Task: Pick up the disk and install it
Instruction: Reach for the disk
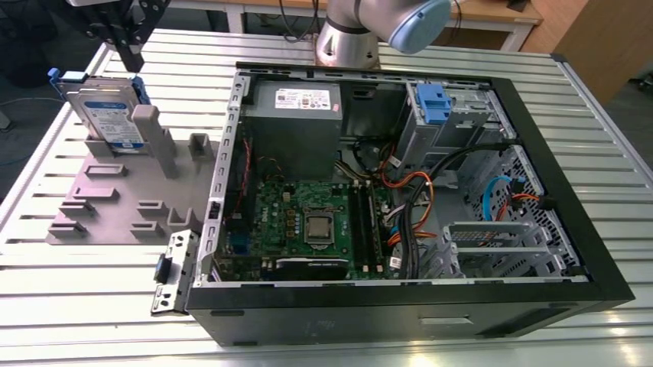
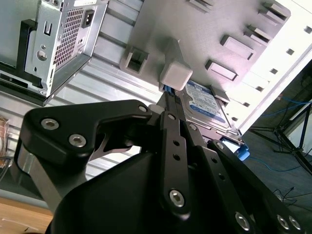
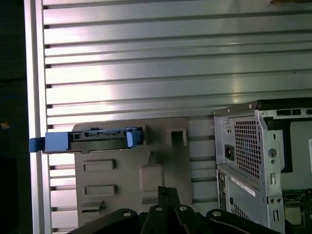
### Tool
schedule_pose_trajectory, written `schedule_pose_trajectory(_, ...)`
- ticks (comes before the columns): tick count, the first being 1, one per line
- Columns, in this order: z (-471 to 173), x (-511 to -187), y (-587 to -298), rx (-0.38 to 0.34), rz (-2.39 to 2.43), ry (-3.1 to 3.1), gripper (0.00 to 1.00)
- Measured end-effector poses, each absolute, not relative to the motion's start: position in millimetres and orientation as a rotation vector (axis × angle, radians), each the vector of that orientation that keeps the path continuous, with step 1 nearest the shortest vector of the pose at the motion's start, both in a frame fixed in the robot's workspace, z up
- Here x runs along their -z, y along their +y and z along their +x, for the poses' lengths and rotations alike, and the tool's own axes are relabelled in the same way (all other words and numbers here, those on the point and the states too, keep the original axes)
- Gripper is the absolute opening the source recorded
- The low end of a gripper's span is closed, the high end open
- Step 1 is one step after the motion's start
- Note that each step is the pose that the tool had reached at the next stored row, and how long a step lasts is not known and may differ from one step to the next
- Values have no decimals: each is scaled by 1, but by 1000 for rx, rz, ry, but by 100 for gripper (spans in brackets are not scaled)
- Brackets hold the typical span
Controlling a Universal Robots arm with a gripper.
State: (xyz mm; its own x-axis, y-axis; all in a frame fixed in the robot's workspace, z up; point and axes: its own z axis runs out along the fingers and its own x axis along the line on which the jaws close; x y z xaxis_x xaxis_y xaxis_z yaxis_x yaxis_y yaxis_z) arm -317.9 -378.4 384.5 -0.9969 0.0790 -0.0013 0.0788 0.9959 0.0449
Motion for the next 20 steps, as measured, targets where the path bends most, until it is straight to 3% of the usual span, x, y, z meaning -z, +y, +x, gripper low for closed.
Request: schedule_pose_trajectory(20, -347, -384, -372, -70, 124, 3135, 11)
